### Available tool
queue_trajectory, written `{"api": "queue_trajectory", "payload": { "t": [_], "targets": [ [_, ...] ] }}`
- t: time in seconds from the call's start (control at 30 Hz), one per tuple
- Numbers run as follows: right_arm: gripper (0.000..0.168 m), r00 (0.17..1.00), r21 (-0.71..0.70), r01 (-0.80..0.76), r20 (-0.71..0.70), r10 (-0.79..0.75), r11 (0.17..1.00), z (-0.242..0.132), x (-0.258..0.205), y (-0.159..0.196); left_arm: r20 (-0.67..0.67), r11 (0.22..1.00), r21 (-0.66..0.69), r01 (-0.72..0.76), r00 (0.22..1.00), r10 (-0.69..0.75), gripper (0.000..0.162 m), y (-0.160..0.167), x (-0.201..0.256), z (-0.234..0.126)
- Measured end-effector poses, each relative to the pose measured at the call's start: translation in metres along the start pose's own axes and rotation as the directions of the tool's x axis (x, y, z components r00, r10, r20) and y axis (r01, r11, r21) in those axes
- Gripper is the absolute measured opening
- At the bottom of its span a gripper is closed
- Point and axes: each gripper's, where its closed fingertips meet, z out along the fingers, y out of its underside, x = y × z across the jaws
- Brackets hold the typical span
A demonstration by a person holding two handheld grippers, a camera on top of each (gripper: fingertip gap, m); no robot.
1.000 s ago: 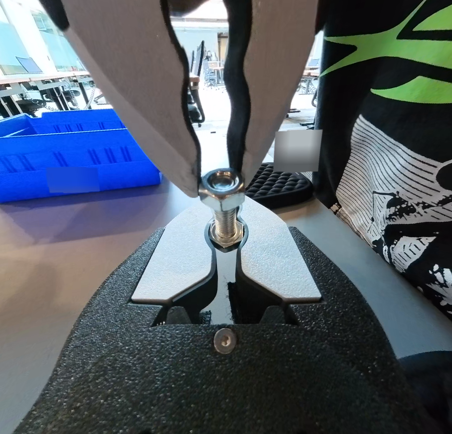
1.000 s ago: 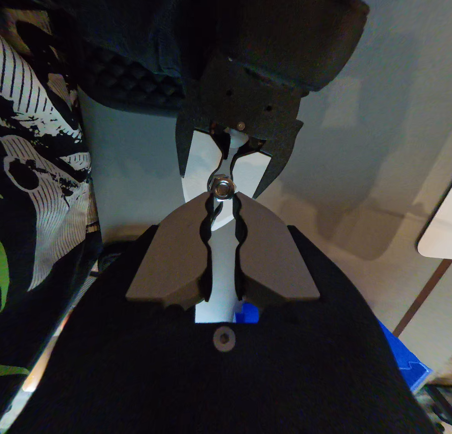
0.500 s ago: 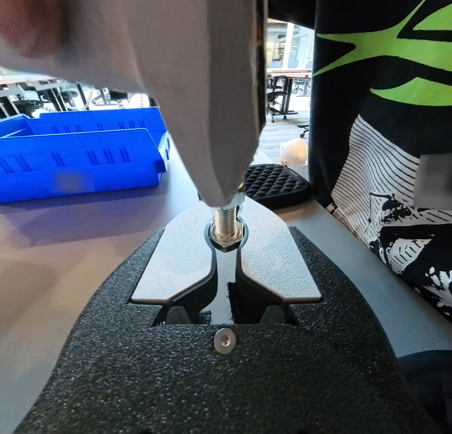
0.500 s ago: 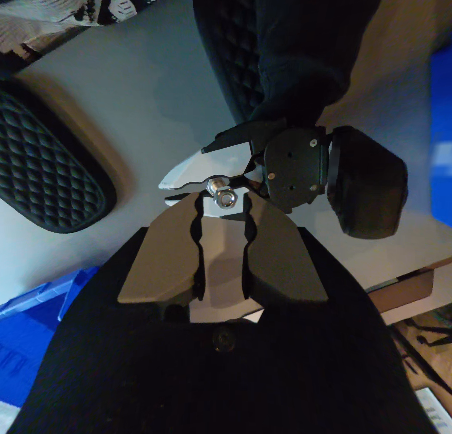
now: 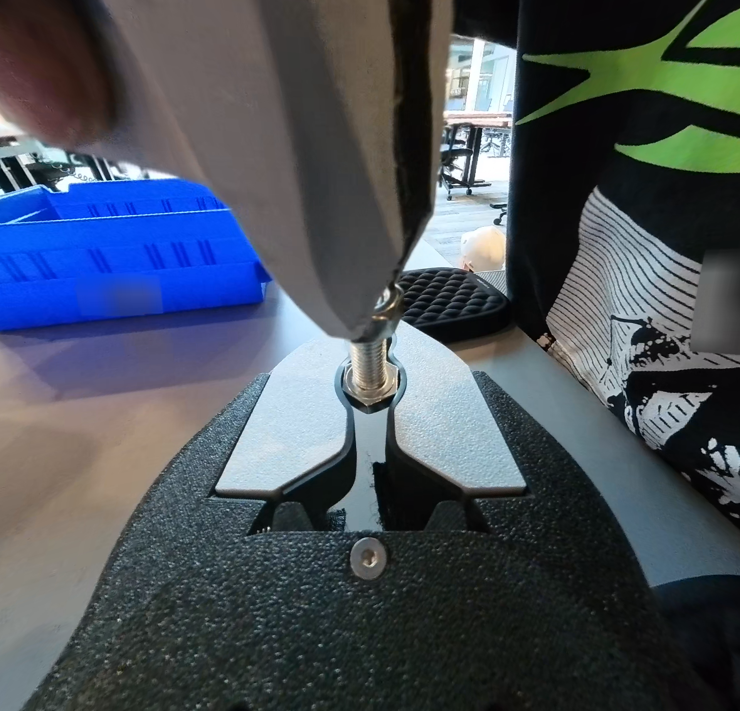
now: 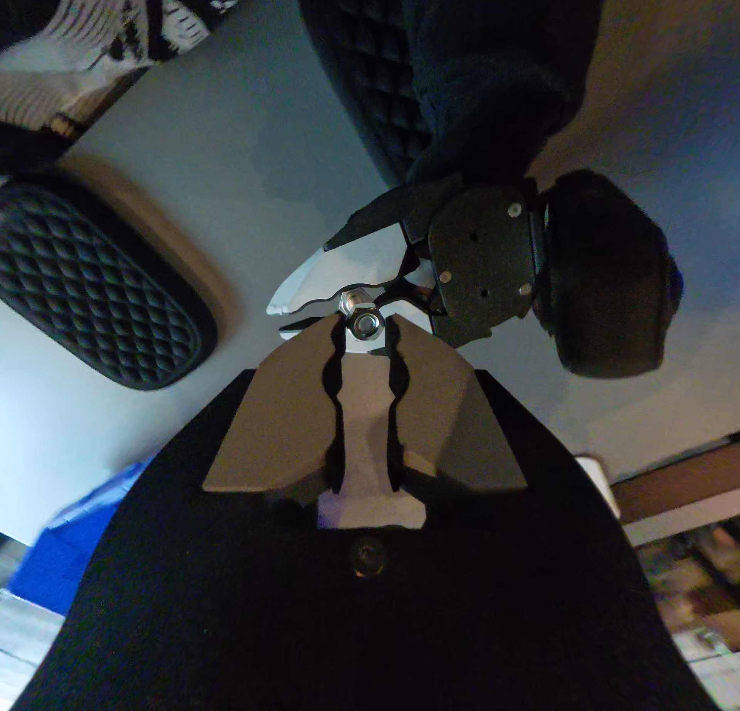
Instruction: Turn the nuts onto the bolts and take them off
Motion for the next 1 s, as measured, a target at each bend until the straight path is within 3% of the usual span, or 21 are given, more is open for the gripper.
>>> {"api": "queue_trajectory", "payload": {
  "t": [0.1,0.2,0.33,0.43,0.53,0.6,0.67,0.73,0.9,1.0],
  "targets": [
    [0.019,0.963,-0.028,-0.269,-0.044,0.267,0.963,0.001,0.0,0.001,0.004,1.0,-0.008,-0.002,1.0,0.002,0.01,0.001,0.0,0.0],
    [0.019,0.79,-0.027,-0.612,-0.075,0.609,0.791,0.002,-0.001,0.002,0.003,1.0,-0.007,-0.004,1.0,0.004,0.01,0.001,0.0,0.0],
    [0.019,0.691,0.022,-0.72,-0.07,0.719,0.694,0.002,0.0,0.001,0.004,1.0,-0.005,-0.004,1.0,0.004,0.01,0.0,0.0,0.0],
    [0.02,0.696,0.026,-0.715,-0.061,0.715,0.699,0.002,0.0,0.001,0.003,1.0,-0.002,-0.003,1.0,0.003,0.01,0.0,0.0,0.0],
    [0.037,0.826,0.044,-0.559,-0.062,0.561,0.828,0.0,0.005,-0.004,0.0,1.0,0.0,-0.002,1.0,0.002,0.01,0.0,0.0,0.0],
    [0.038,0.941,0.018,-0.326,-0.087,0.327,0.945,-0.004,0.007,-0.002,-0.004,1.0,-0.001,-0.003,1.0,0.003,0.01,0.0,0.001,0.0],
    [0.037,0.995,-0.05,-0.046,-0.093,0.041,0.998,-0.006,0.006,0.004,-0.008,1.0,-0.002,-0.003,1.0,0.003,0.01,0.0,0.001,0.0],
    [0.037,0.988,-0.077,0.142,-0.048,-0.146,0.987,-0.005,0.002,0.006,-0.008,1.0,-0.001,-0.001,1.0,0.001,0.01,0.0,0.001,0.0],
    [0.035,0.962,-0.021,0.267,0.063,-0.265,0.963,0.001,-0.005,-0.003,-0.01,1.0,0.001,-0.001,1.0,0.001,0.01,0.0,0.001,0.0],
    [0.02,0.952,-0.04,0.299,0.083,-0.295,0.953,0.004,-0.003,-0.001,-0.012,1.0,0.002,0.0,1.0,0.0,0.01,-0.001,0.001,0.0]
  ]
}}
